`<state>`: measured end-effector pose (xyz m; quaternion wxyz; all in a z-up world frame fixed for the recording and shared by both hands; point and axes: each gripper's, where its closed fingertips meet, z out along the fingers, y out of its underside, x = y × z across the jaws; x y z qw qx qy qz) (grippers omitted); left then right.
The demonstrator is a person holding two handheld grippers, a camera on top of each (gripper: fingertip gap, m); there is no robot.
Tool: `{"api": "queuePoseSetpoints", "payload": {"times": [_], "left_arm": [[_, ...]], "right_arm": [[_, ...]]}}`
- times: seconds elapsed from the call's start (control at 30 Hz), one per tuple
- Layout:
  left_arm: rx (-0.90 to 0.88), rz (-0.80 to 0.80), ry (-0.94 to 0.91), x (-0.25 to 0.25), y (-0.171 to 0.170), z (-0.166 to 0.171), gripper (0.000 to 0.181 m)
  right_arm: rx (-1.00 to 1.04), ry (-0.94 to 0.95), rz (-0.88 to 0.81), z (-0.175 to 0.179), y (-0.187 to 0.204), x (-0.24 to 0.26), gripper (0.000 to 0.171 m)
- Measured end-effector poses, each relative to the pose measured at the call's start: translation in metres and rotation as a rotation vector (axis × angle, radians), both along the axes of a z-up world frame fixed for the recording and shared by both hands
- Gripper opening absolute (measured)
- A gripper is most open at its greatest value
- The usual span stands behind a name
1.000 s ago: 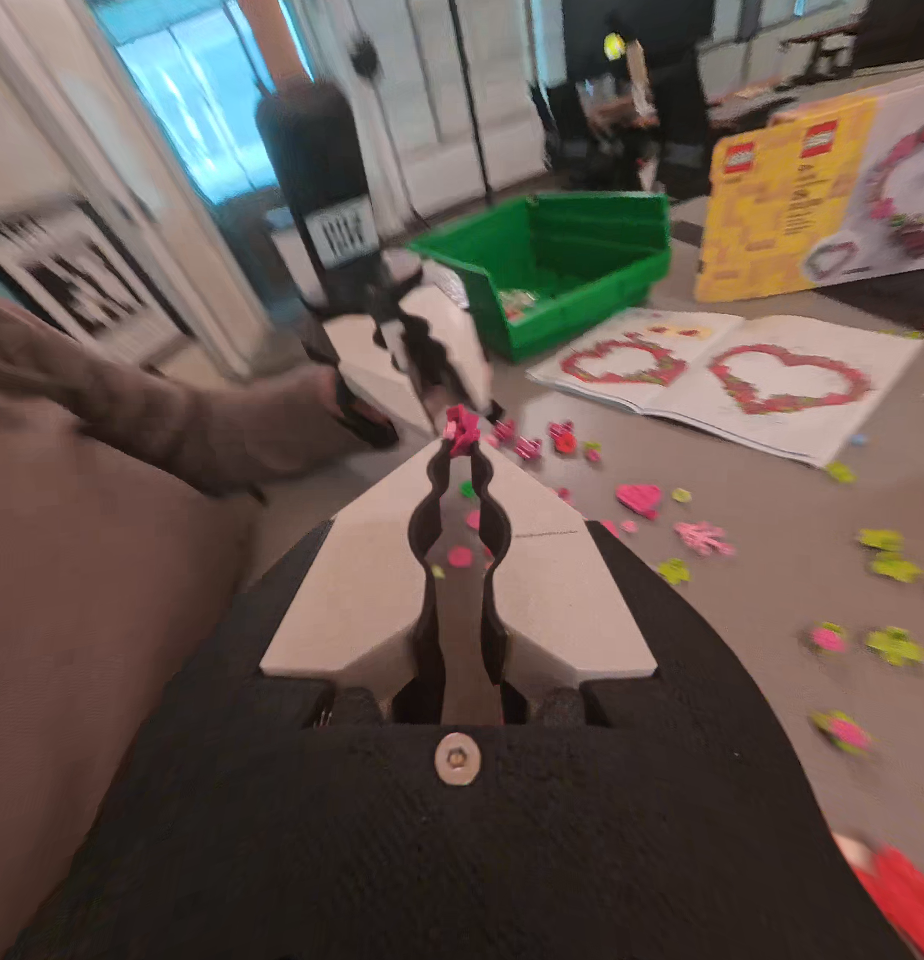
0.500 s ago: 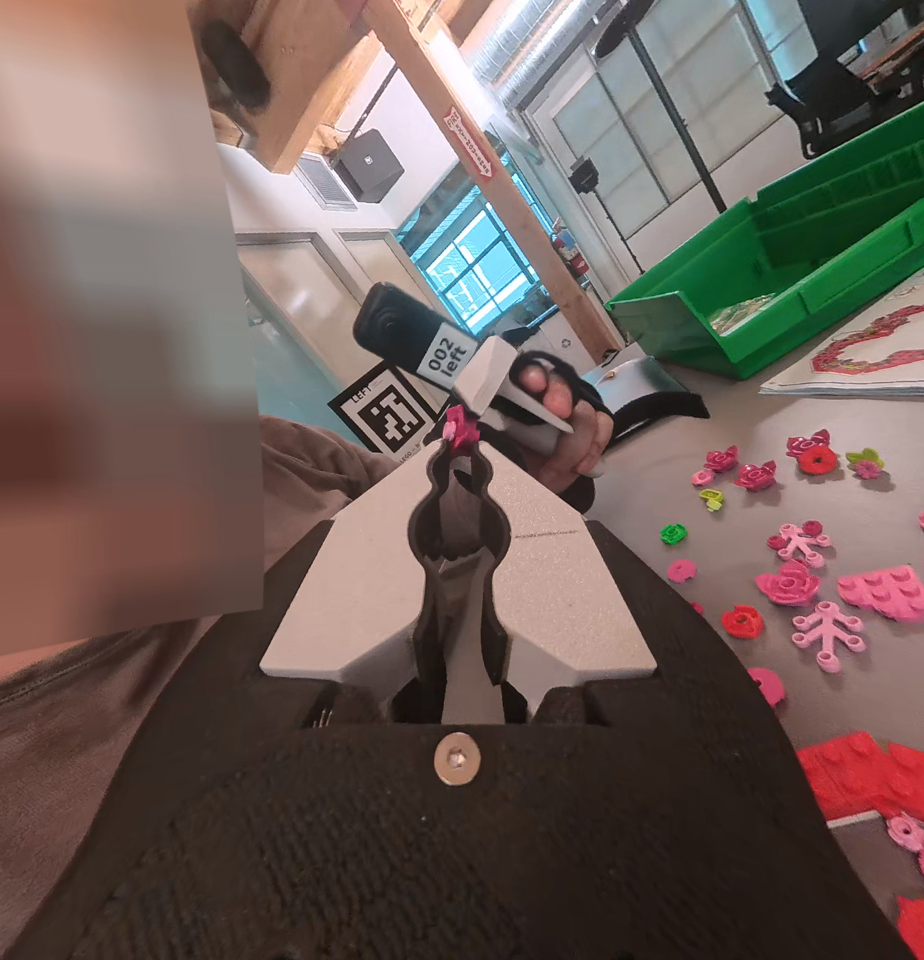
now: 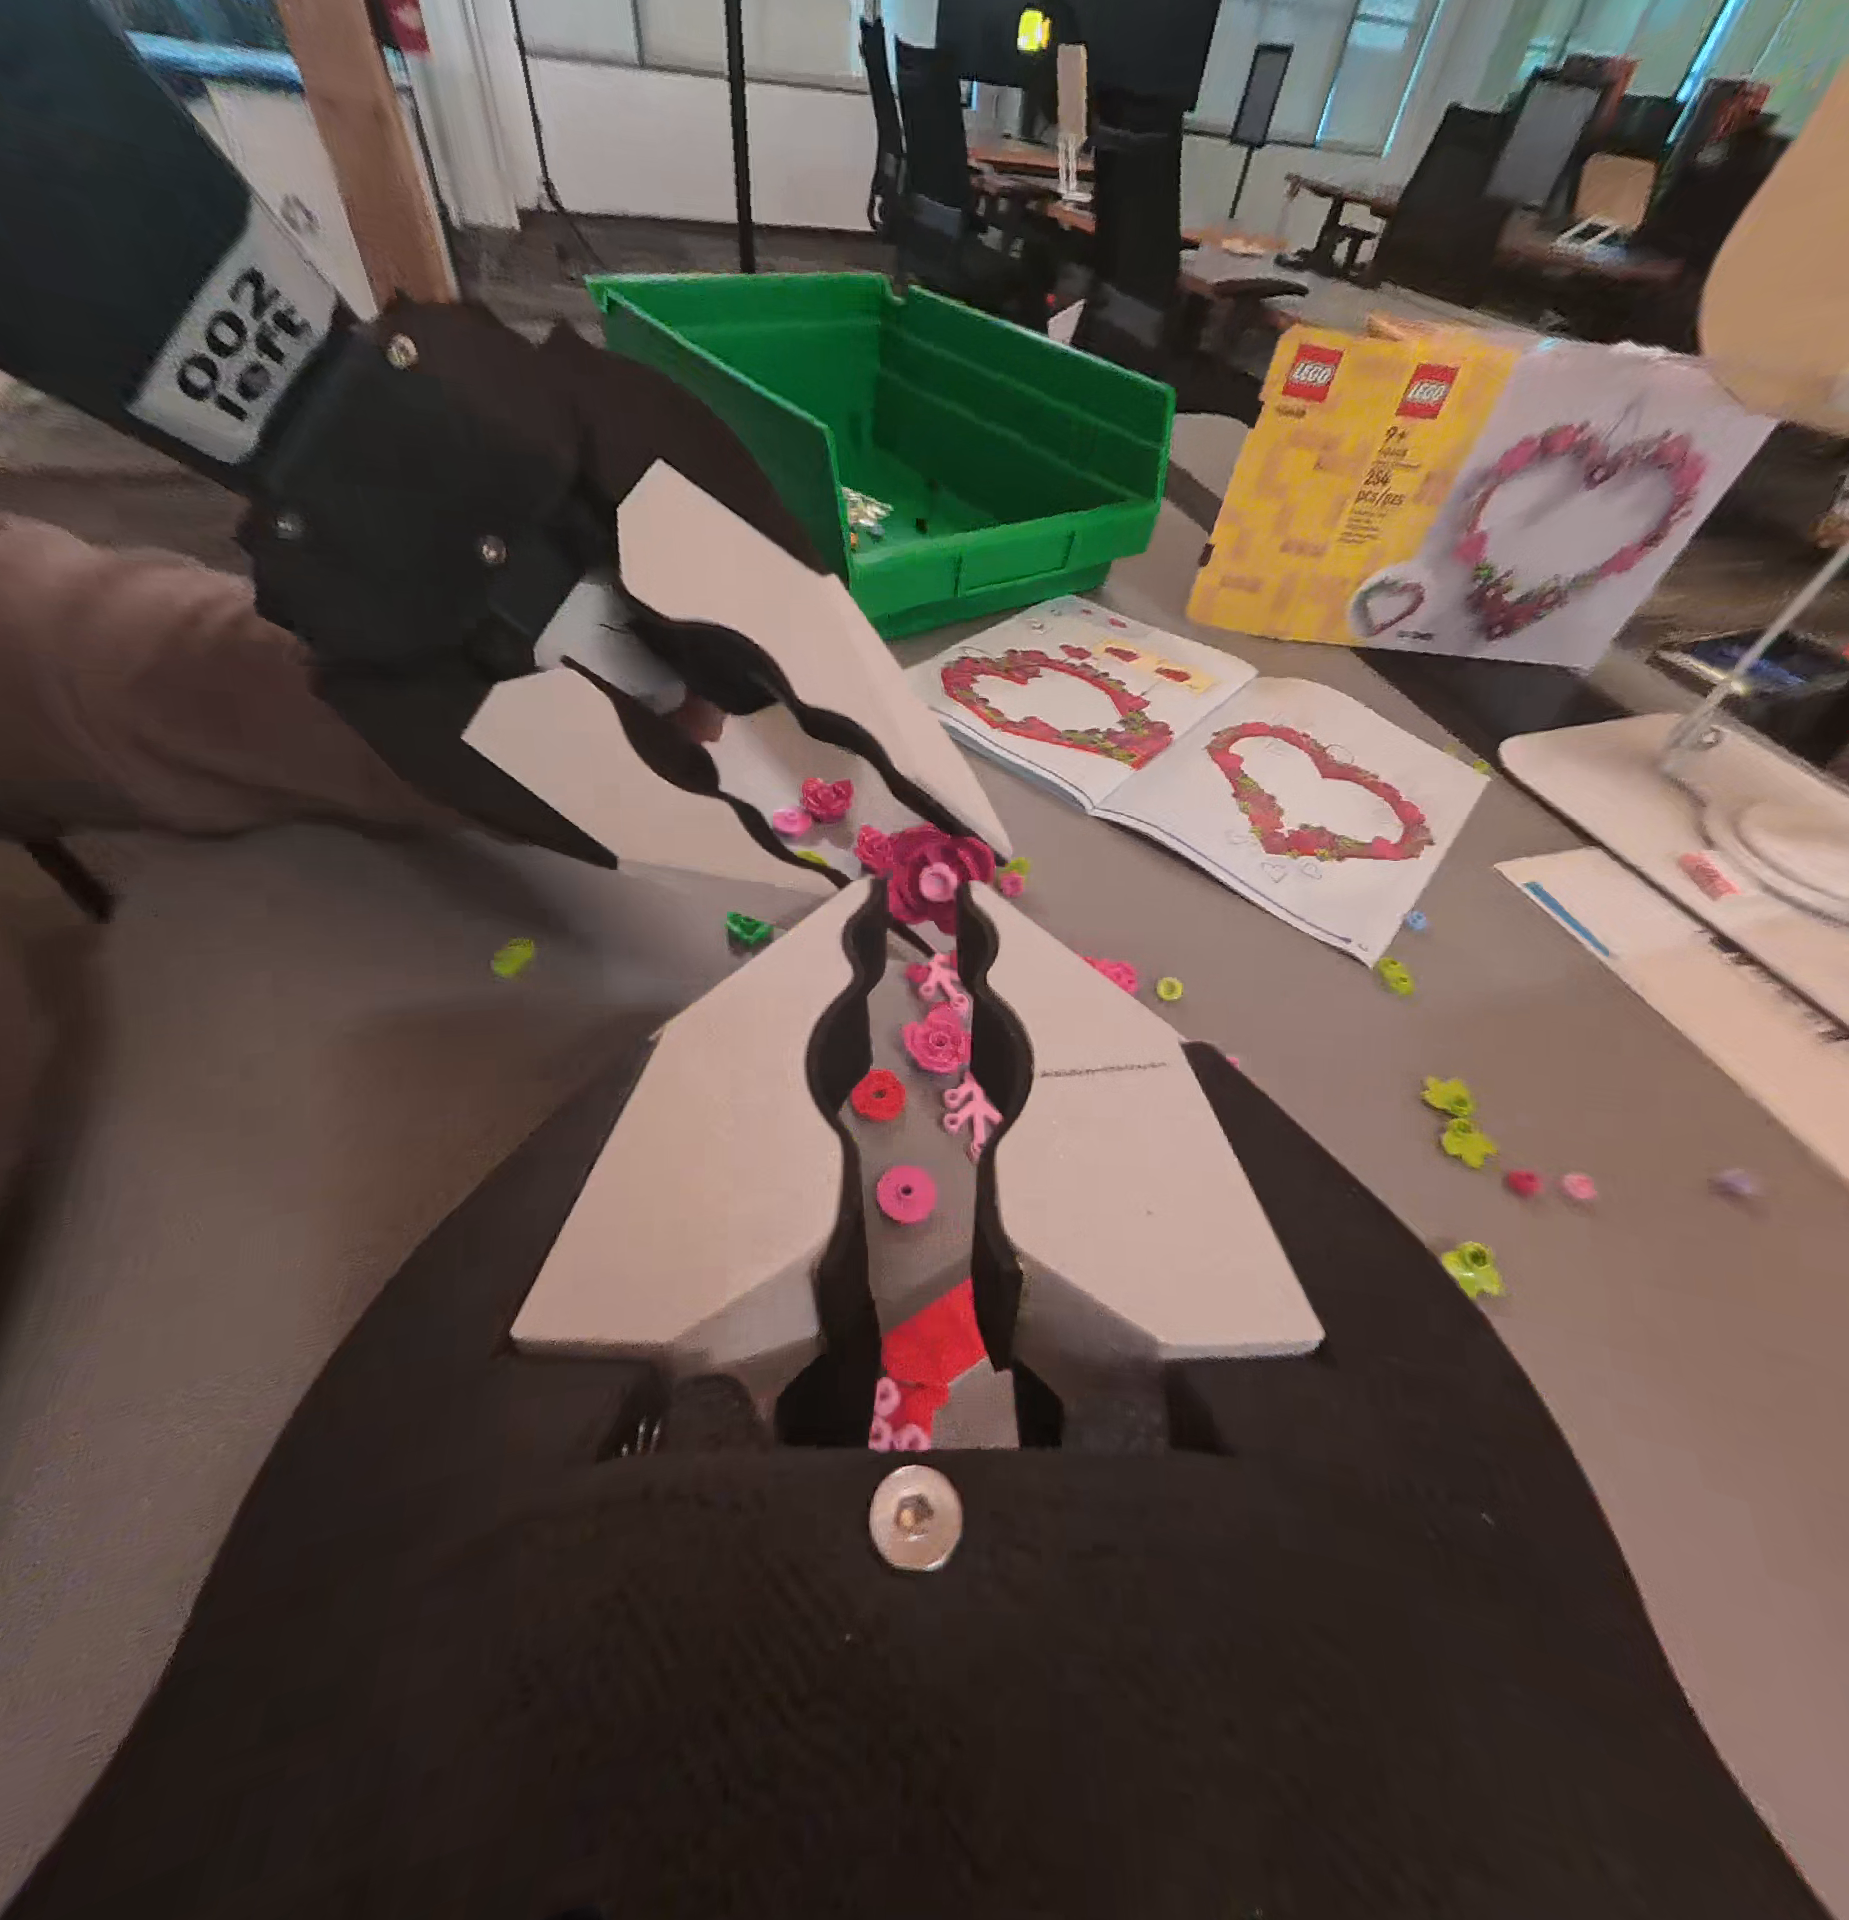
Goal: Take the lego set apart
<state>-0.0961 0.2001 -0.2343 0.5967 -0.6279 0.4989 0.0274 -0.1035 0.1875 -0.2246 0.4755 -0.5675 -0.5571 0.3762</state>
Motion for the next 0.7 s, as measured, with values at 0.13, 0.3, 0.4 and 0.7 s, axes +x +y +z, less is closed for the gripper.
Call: {"api": "queuePoseSetpoints", "payload": {"times": [0.13, 0.3, 0.4, 0.7], "left_arm": [[0.018, 0.009, 0.047, 0.001, 0.000, -0.003, 0.019], [0.036, 0.013, 0.073, 0.002, 0.000, -0.003, 0.019], [0.042, 0.021, 0.092, 0.001, 0.000, -0.005, 0.019], [0.044, 0.022, 0.193, -0.002, 0.001, -0.018, 0.019]], "right_arm": [[0.027, -0.029, -0.017, -0.004, 0.002, -0.001, 0.009], [0.057, -0.039, -0.025, -0.006, 0.002, -0.001, 0.007], [0.030, -0.037, -0.025, -0.007, 0.003, -0.002, 0.007], [0.028, -0.131, -0.013, -0.023, 0.003, 0.000, 0.002]]}}
